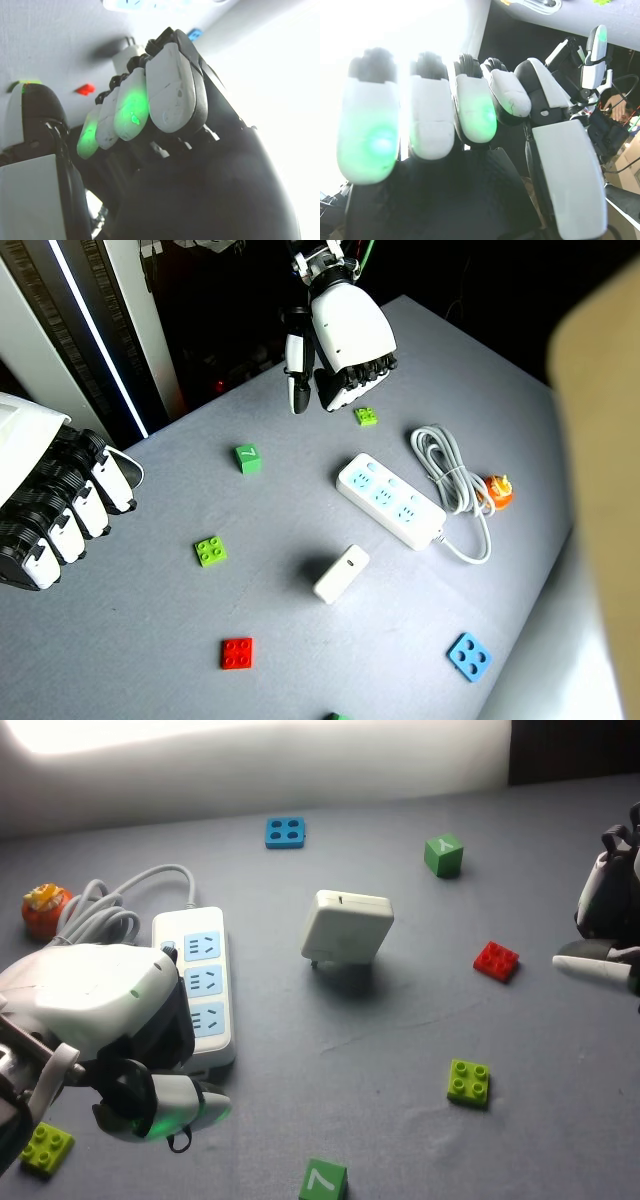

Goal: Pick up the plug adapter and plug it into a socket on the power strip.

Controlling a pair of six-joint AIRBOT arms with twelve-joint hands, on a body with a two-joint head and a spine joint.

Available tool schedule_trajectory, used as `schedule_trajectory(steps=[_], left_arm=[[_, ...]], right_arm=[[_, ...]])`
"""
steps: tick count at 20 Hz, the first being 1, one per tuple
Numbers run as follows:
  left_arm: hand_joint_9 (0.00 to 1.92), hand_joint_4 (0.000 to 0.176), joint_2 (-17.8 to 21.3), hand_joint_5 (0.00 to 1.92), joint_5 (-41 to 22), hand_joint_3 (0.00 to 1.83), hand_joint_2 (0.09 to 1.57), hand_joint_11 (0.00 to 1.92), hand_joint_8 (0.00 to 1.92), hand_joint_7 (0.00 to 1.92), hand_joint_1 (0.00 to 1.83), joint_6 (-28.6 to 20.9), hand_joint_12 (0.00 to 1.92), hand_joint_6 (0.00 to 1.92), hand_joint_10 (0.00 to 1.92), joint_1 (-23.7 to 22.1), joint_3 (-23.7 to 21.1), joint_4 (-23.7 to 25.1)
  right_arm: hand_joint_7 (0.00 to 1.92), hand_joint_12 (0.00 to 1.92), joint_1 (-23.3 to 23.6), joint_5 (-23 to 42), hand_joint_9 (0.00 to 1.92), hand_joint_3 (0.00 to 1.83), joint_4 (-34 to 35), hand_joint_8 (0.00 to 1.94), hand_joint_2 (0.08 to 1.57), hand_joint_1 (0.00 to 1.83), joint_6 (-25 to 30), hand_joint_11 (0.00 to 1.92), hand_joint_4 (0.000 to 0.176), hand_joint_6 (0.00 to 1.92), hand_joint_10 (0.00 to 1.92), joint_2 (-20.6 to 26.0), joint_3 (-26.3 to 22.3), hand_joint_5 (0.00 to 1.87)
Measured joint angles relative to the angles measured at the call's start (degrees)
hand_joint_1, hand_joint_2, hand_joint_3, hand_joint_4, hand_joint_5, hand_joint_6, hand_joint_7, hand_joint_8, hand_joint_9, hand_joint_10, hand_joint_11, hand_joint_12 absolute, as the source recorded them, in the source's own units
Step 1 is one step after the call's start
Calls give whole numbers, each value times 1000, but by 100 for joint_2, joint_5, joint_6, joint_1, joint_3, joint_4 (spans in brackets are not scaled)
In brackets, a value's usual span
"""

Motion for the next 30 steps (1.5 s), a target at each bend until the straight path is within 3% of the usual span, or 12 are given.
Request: schedule_trajectory(steps=[2, 5, 8, 11, 13, 15, 18, 22, 24, 27, 29, 30], left_arm=[[0, 0, 0, 0, 20, 40, 1114, 0, 0, 0, 0, 59, 0, 0, 0, 0, 24, -44], [0, 0, 0, 0, 142, 36, 1120, 0, 0, 0, 0, 50, 0, 0, 0, -2, 39, 2], [1, 0, 0, 0, 186, 32, 1127, 0, 0, 1, 0, 103, 0, 0, 0, -15, 94, -210], [0, 0, 2, 0, 332, 27, 1128, 0, 0, 0, 0, 1019, 0, 0, 0, -452, 94, -938], [0, 0, 0, 0, 584, 23, 1125, 0, 0, 0, 0, 1506, 0, 0, 0, -658, 157, -1139], [0, 0, 0, 0, 868, 21, 1124, 0, 0, 0, 0, 1718, 0, 0, 0, -684, 238, -1329], [0, 0, 2, 0, 1082, 20, 1129, 0, 0, 0, 0, 1742, 0, 0, 0, -562, 348, -1303], [0, 0, 0, 0, 1224, 17, 1131, 0, 1, 2, 0, 1215, 0, 0, 0, -199, 376, -804], [5, 0, 2, 27, 1209, 13, 1129, 0, 6, 17, 0, 1141, 0, 10, 2, -63, 398, -678], [5, 0, 2, 28, 1200, 12, 1129, 0, 6, 17, 0, 1224, 0, 10, 2, 0, 413, -1110], [0, 0, 0, 5, 1202, 13, 1133, 0, 0, 3, 0, 1346, 0, 1, 0, 0, 426, -1185], [1, 0, -13, 26, 1198, 11, 1131, 0, 6, 16, 0, 1351, 0, 10, 0, 26, 446, -1211]], right_arm=[[152, 533, 0, -39, 154, 7, -15, 6, 1134, 0, -20, 0, 0, 8, 15, 7, -4, 133], [160, 513, 26, -129, 163, 4, 0, 2, 1146, 0, -7, 0, 0, 3, 6, 4, -11, 146], [148, 429, 439, -575, 139, 3, 684, 0, 1163, 0, -402, 0, 0, 1, 1, 7, 15, 146], [143, 406, 627, -817, 140, 0, 699, 1, 1153, 0, -772, 0, 0, 0, 1, -98, 55, 141], [67, 330, 730, -1014, 92, 0, 678, 0, 1069, 262, -776, 0, 0, 0, 0, -323, 175, 52], [57, 315, 772, -1281, 79, 0, 684, 1, 1056, 470, -752, 0, 0, 1, 1, -595, 452, 40], [0, 133, 984, -1764, 2, 0, 1279, 0, 1008, 925, -717, 0, 0, 0, 0, -1137, 1163, 0], [0, 271, 1300, -2122, 0, 0, 1421, 0, 985, 1041, -463, 0, 0, 0, 0, -1965, 2044, 0], [0, 198, 1296, -2385, 0, 0, 1438, 0, 937, 1092, -424, 0, 0, 0, 0, -2356, 2398, 0], [0, 195, 1283, -2597, 0, 0, 1587, 0, 935, 1095, -387, 0, 0, 0, 0, -2754, 2774, 0], [0, 289, 1220, -2675, 0, 0, 1875, 0, 925, 1121, -387, 0, 0, 0, 0, -3042, 2999, 2], [0, 447, 1202, -2756, 18, 0, 2175, 0, 906, 1114, -382, 0, 0, 3, 4, -3195, 3136, 21]])
